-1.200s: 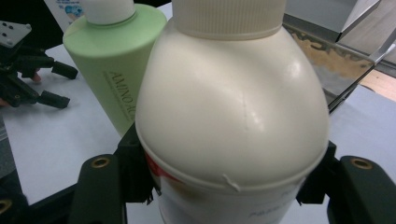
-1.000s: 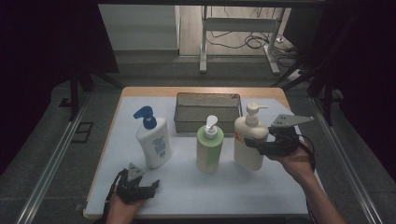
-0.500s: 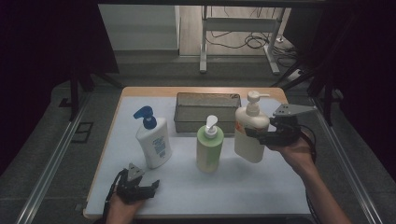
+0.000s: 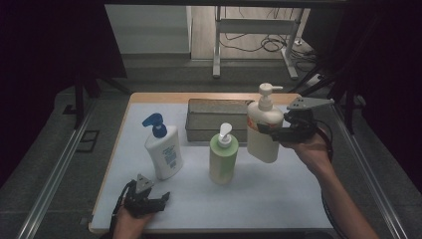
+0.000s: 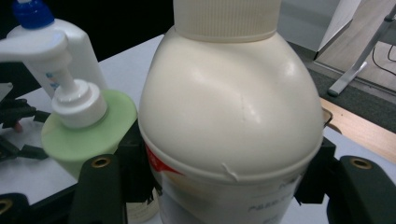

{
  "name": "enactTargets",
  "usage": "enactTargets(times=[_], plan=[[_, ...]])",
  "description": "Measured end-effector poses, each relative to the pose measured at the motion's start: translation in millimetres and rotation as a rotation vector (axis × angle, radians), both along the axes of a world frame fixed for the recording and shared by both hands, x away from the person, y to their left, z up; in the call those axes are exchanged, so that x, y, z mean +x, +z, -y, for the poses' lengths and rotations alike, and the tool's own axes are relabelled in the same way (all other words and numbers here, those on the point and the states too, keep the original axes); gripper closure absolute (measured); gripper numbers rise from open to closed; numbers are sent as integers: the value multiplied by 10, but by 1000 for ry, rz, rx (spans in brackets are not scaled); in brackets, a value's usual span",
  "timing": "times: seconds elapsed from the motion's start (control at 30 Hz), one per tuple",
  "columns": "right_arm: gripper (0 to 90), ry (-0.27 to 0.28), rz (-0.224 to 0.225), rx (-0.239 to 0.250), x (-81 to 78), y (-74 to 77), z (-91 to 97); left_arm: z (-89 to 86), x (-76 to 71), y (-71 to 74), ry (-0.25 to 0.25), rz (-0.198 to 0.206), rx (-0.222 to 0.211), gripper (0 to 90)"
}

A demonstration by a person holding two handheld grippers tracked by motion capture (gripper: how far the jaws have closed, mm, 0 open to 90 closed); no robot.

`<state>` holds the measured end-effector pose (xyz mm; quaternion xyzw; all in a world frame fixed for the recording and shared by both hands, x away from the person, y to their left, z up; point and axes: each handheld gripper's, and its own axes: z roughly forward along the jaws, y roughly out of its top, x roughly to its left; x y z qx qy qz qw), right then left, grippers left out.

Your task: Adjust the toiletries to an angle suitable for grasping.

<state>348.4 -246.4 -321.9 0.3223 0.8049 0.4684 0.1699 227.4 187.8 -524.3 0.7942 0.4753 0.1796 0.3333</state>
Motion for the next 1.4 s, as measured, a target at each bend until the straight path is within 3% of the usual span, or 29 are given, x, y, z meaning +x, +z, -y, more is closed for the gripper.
enactTargets(times=[0.53,1.4], plan=[[372,-5,21,9,249,151,-209,-1,2,0,-1,0,-2,179],[373,-18,33,19,672,136,-592,-2,2,1,-2,-1,-1,179]])
